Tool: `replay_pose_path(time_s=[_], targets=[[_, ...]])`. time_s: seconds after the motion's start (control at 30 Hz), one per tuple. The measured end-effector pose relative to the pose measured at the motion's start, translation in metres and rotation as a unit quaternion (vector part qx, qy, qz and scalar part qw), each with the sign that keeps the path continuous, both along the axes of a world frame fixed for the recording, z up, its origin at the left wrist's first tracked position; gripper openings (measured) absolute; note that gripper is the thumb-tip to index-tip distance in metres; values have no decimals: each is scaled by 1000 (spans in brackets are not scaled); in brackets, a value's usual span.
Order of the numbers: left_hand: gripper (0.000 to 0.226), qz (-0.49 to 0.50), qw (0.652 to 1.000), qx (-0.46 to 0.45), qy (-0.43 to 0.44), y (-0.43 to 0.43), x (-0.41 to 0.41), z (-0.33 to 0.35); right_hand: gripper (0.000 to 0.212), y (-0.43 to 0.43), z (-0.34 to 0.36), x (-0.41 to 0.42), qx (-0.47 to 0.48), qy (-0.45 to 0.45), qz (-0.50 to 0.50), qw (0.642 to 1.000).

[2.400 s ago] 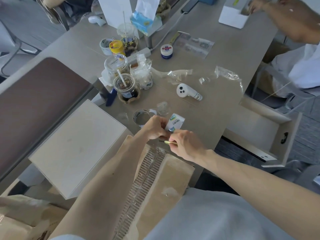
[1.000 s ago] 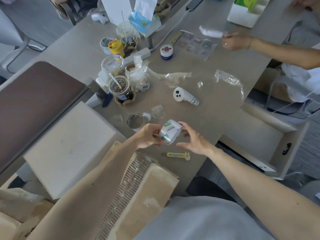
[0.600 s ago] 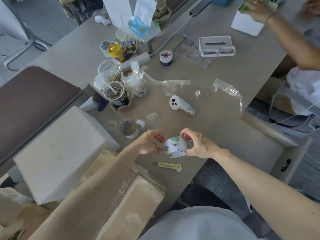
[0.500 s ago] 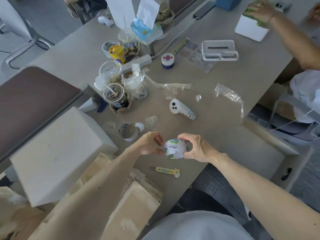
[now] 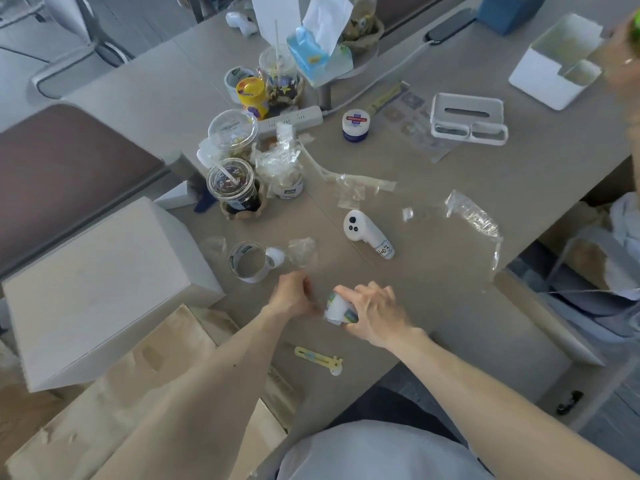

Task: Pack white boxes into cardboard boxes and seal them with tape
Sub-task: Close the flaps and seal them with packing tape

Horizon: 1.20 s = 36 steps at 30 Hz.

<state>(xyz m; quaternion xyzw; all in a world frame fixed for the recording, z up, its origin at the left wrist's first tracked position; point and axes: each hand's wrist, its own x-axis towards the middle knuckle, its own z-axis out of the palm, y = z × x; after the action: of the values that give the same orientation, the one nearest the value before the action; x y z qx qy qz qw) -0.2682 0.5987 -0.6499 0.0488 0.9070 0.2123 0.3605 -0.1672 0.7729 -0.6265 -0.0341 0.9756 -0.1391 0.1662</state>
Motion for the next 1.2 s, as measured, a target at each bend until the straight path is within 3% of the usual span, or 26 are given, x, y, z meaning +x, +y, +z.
replay_pose_path(time_s=[0.27,0.4,0.5,0.67,0.83,0.97,1.1,1.2], targets=[[36,-21,994,-104,26,2,6,3,68,4,4,-2,-32,-31,9,999],[12,-35,994,-86,65,-2,6,8,76,7,10,-3,-51,-69,14,996],[13,9,987,-21,156,-8,4,25,84,9,19,-8,-78,-99,4,992],[6,98,924,110,353,-45,16,73,75,-9,44,-31,-132,-58,18,989],[13,138,869,74,470,-117,57,94,50,-76,79,-47,-185,4,88,979],[29,152,872,-4,464,-180,104,88,47,-146,94,-34,-218,41,181,958],[45,211,906,-64,362,-228,157,82,54,-196,89,-2,-188,61,255,947],[50,239,911,-95,323,-257,195,85,58,-229,85,22,-144,42,283,947]])
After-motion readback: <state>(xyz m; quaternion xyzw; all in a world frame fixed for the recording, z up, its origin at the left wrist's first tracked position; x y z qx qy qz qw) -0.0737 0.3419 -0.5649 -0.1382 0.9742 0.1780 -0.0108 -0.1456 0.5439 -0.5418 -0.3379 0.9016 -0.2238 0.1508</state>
